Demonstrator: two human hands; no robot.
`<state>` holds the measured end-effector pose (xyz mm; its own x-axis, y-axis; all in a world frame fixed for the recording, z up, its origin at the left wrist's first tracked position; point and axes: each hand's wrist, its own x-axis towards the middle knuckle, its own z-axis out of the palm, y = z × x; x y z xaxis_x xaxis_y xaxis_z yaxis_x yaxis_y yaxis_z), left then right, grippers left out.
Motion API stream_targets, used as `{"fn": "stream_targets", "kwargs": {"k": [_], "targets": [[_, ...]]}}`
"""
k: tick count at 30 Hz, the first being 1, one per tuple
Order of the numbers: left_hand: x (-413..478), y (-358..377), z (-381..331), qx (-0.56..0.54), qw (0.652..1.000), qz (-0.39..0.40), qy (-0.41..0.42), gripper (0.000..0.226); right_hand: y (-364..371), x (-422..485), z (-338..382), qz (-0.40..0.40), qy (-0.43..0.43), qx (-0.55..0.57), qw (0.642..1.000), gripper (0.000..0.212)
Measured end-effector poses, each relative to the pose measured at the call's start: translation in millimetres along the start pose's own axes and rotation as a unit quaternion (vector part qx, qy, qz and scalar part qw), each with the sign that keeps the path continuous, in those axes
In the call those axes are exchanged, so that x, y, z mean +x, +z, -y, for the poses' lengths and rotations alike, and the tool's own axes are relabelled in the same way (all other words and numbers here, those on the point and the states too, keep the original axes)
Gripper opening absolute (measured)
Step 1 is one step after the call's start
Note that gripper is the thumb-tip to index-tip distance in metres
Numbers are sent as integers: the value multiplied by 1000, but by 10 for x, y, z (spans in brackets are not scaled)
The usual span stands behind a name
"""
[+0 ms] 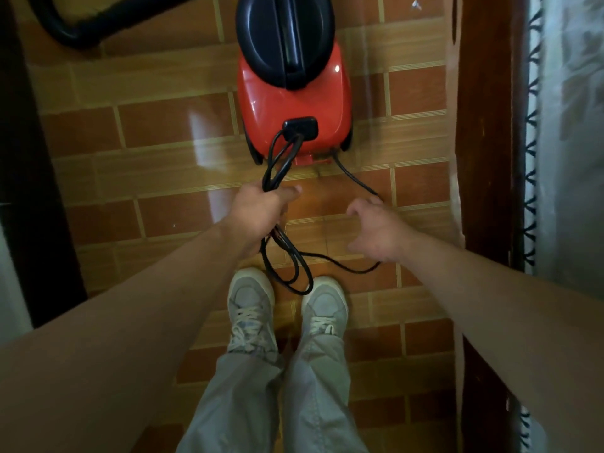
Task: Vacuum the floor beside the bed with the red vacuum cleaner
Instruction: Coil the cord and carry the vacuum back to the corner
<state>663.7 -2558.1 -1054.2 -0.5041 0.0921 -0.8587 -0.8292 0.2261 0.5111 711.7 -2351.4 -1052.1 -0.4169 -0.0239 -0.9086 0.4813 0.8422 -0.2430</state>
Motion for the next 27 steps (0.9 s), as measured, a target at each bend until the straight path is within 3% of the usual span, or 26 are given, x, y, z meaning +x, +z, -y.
{"fn": "stream_targets", "kwargs": {"k": [3, 7, 10, 15, 18, 20, 23, 25, 27], "targets": [[-21, 7, -53, -1, 999, 33, 28, 29, -69, 26, 84, -3, 1, 194, 981, 50], [-69, 159, -183, -44, 995, 51, 71, 32, -99, -152, 332, 113, -60, 500, 857, 29], [-82, 307, -315, -43, 992, 69, 100, 31, -78, -316, 483, 180, -112, 473, 855, 46], [-105, 520, -512, 131, 974, 123, 139, 25, -189, -397, 459, 178, -99, 452, 868, 69], [-25, 531, -631, 167, 965, 168, 115, 52, -349, -437, 421, 195, -107, 513, 829, 61], [-24, 542, -771, 175, 961, 193, 91, 83, -470, -456, 416, 170, -99, 507, 839, 54], [-38, 578, -992, 180, 956, 231, 22, 107, -579, -437, 459, 99, -63, 509, 853, 40], [-53, 574, -1115, 206, 947, 245, -33, 103, -657, -434, 523, 61, -57, 510, 856, 16], [-29, 546, -1202, 227, 940, 253, -29, 90, -744, -421, 577, 28, -63, 488, 870, 15]]}}
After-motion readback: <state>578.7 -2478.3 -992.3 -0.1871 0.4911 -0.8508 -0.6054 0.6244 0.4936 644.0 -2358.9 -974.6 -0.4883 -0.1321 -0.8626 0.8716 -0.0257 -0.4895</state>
